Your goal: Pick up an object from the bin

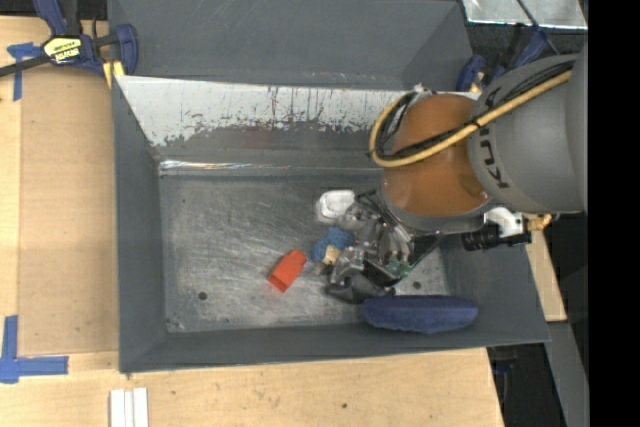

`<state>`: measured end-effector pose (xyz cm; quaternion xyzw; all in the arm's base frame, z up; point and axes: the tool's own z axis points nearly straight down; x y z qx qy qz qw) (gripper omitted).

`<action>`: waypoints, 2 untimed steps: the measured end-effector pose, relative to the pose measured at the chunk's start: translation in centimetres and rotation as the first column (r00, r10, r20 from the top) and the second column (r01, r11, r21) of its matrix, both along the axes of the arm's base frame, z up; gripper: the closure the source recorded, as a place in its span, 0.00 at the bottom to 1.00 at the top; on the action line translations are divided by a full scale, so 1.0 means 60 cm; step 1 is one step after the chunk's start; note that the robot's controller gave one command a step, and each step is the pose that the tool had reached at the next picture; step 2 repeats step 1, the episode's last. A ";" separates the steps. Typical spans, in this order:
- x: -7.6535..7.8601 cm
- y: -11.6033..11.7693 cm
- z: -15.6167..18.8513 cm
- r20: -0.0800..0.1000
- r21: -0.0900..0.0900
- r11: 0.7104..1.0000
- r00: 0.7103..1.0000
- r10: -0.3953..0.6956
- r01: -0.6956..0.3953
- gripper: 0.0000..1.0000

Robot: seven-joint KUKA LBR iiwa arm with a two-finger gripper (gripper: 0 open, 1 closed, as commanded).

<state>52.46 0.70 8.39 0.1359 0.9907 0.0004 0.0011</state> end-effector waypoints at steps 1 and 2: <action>-0.013 -0.010 0.242 0.008 -0.001 1.000 1.000 0.025 -0.025 1.00; -0.013 -0.010 0.242 0.008 -0.001 1.000 1.000 0.025 -0.025 1.00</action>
Offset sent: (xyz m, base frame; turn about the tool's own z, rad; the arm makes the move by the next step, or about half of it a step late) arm -0.0101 -0.0057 0.1402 -0.0238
